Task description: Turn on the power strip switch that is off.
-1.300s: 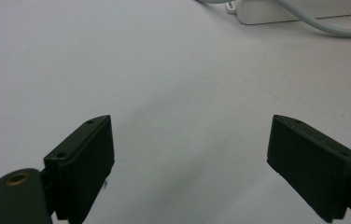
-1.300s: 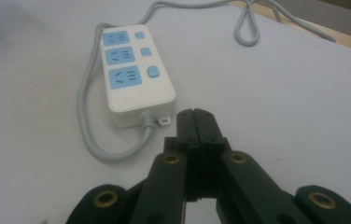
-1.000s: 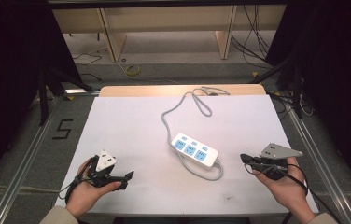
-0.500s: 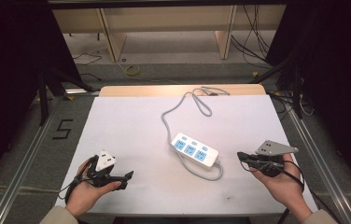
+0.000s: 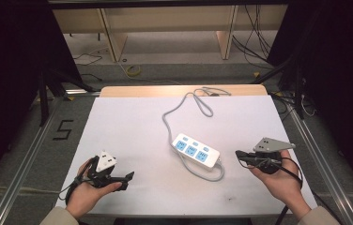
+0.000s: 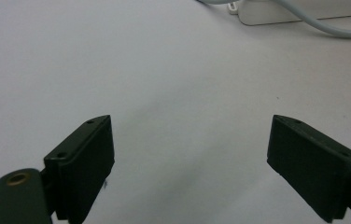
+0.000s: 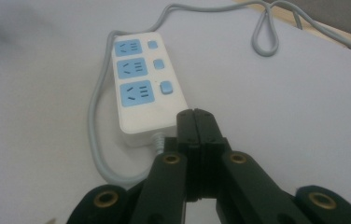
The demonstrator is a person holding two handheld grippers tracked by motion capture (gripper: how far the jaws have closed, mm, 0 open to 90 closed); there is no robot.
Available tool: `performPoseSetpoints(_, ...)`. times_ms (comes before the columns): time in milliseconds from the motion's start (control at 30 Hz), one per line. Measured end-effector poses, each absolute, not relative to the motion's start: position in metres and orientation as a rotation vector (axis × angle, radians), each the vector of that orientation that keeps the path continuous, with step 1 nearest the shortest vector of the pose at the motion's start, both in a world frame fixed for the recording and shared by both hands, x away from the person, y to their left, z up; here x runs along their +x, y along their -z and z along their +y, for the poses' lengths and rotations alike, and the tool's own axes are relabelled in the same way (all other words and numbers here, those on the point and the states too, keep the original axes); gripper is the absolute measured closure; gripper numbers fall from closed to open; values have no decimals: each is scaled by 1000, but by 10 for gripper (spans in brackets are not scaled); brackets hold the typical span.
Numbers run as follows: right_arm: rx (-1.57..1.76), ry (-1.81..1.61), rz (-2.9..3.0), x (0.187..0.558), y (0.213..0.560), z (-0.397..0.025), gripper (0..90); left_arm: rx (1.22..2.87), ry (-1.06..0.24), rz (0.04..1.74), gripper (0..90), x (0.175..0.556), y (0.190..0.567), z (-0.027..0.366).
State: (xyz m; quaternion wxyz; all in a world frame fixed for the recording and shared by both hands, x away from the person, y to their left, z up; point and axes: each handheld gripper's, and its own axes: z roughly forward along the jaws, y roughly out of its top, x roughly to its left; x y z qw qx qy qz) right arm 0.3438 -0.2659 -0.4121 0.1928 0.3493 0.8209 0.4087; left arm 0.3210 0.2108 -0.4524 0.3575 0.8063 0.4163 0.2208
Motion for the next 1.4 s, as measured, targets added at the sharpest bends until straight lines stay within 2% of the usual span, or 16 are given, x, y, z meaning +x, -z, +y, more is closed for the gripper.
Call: performPoseSetpoints(1400,947,-1086,2402,367,403,-239,900,2079,-570,1068,145,322,453,210)
